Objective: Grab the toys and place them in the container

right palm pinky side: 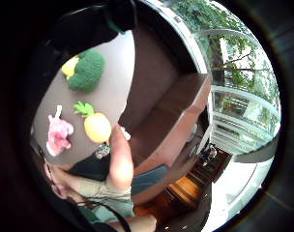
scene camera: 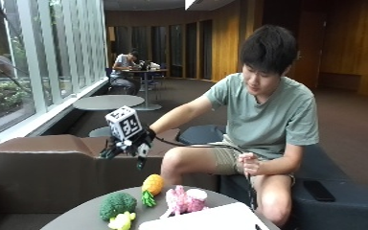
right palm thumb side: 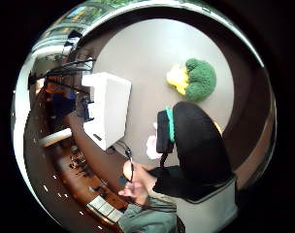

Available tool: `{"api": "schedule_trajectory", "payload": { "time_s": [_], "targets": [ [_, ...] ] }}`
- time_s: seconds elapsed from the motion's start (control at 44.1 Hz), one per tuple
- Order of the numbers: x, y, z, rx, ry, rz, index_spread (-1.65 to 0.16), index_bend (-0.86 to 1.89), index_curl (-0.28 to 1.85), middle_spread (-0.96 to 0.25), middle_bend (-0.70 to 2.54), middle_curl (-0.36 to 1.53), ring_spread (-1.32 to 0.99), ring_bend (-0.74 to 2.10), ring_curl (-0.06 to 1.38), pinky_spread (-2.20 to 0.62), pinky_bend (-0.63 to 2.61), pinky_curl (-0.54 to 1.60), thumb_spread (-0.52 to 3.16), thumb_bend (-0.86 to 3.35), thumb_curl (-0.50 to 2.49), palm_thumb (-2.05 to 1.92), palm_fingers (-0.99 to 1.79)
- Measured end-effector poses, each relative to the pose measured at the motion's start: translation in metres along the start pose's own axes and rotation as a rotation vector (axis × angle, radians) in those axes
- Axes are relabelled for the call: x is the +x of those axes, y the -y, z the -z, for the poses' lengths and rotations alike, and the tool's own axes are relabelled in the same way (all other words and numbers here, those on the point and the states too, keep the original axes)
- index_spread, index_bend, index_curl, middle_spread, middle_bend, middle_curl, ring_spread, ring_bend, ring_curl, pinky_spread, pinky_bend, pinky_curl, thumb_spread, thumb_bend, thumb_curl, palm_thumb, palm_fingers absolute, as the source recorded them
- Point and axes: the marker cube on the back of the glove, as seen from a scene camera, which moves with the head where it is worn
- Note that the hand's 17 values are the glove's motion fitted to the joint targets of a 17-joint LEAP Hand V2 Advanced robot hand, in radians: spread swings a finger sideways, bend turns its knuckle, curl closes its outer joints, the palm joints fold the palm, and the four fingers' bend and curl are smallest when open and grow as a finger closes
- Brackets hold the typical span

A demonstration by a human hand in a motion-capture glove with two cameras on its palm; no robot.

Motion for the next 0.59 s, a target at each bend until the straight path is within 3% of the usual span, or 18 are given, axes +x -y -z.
{"api": "schedule_trajectory", "payload": {
  "time_s": [0.227,0.317,0.408,0.453,0.521,0.589],
  "targets": [
    [0.012,0.072,-0.121,-0.223,0.021,-0.098,-0.17,0.03,0.02,0.05,0.06,0.02,0.05,0.37,0.1,0.03,1.08,0.31,0.98,0.06,0.09,0.07,-0.29],
    [0.012,0.087,-0.152,-0.211,0.081,-0.145,-0.19,0.03,0.03,0.06,0.05,0.03,0.06,0.39,0.12,0.04,1.19,0.35,1.06,0.06,0.12,0.09,-0.3],
    [0.009,0.097,-0.156,-0.071,0.121,-0.181,-0.21,-0.01,0.01,0.07,0.07,0.02,0.01,0.82,0.23,-0.07,1.29,0.38,1.15,0.13,0.18,0.22,-0.01],
    [0.008,0.1,-0.155,-0.035,0.128,-0.196,-0.22,0.04,0.0,0.06,0.16,0.03,-0.09,1.05,0.29,-0.18,1.36,0.38,1.2,0.18,0.21,0.32,0.37],
    [0.007,0.099,-0.15,-0.021,0.126,-0.212,-0.23,0.12,0.0,0.01,0.25,0.06,-0.18,1.2,0.32,-0.26,1.34,0.36,1.24,0.23,0.25,0.41,0.69],
    [0.001,0.091,-0.137,-0.029,0.121,-0.215,-0.23,0.13,0.0,-0.04,0.36,0.1,-0.24,1.27,0.37,-0.31,1.32,0.38,1.17,0.27,0.3,0.52,0.84]
  ]
}}
